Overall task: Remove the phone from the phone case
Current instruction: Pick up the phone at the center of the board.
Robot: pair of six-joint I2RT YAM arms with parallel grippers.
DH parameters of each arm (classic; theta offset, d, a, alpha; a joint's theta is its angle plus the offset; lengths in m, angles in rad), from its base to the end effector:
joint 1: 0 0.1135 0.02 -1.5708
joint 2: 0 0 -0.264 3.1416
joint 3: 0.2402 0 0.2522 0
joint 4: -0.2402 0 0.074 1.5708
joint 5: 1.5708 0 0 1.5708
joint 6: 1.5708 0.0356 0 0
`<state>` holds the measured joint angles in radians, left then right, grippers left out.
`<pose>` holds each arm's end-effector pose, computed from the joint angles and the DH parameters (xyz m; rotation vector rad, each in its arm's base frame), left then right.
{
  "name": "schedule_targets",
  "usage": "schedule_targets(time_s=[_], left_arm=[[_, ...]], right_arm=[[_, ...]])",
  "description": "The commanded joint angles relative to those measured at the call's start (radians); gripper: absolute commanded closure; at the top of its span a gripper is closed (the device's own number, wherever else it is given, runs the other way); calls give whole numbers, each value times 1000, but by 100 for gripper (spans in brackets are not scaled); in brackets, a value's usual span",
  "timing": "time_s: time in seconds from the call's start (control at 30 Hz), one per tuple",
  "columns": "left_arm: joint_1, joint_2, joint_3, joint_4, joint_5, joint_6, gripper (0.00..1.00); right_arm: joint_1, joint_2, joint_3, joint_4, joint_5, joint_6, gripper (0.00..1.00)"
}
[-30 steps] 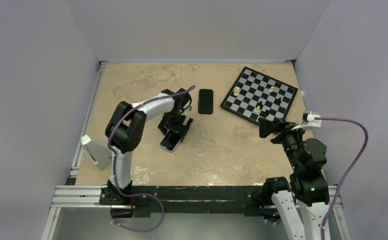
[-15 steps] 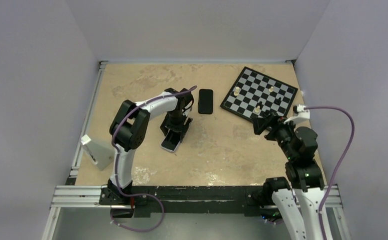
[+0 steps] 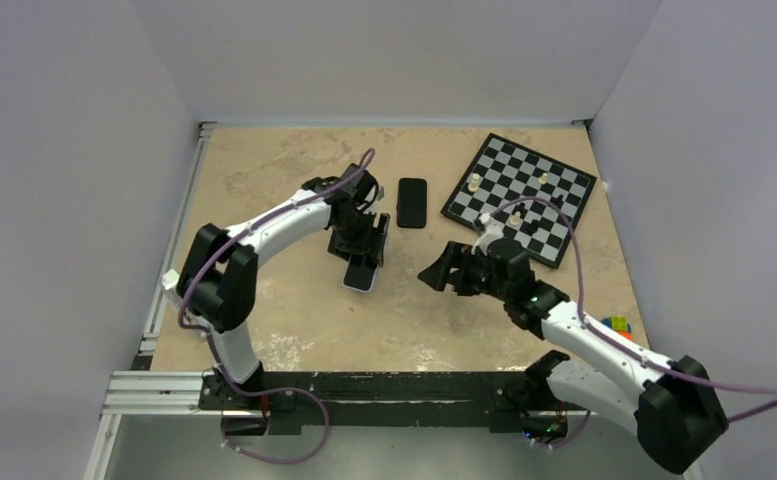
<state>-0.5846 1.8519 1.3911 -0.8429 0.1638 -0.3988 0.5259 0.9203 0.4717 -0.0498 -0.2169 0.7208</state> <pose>0.3038 -0.2080 0.2067 0.3068 2.9409 -0.4015 0.1712 0.1082 0.2194 0.0726 2.2086 0.9599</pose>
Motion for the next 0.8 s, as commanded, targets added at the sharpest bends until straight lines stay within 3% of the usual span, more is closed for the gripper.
schedule_targets(time_s=[0.0, 0.13, 0.3, 0.4, 0.53, 0.77], left_arm=[[14, -198, -57, 131, 17, -179, 100], [38, -284, -147, 220, 92, -278, 100], [54, -318, -138, 247, 200, -239, 100], [53, -363, -141, 248, 173, -180, 100], [43, -428, -187, 310, 171, -146, 100], [7, -462, -203, 344, 171, -111, 100]], right_arm=[[202, 96, -36, 412, 164, 143, 12], [330, 233, -13, 544, 333, 168, 13], [340, 242, -24, 594, 399, 214, 15], [284, 150, 27, 404, 439, 212, 15], [139, 77, 131, 219, 311, 176, 14], [97, 198, 401, 28, 219, 108, 20]])
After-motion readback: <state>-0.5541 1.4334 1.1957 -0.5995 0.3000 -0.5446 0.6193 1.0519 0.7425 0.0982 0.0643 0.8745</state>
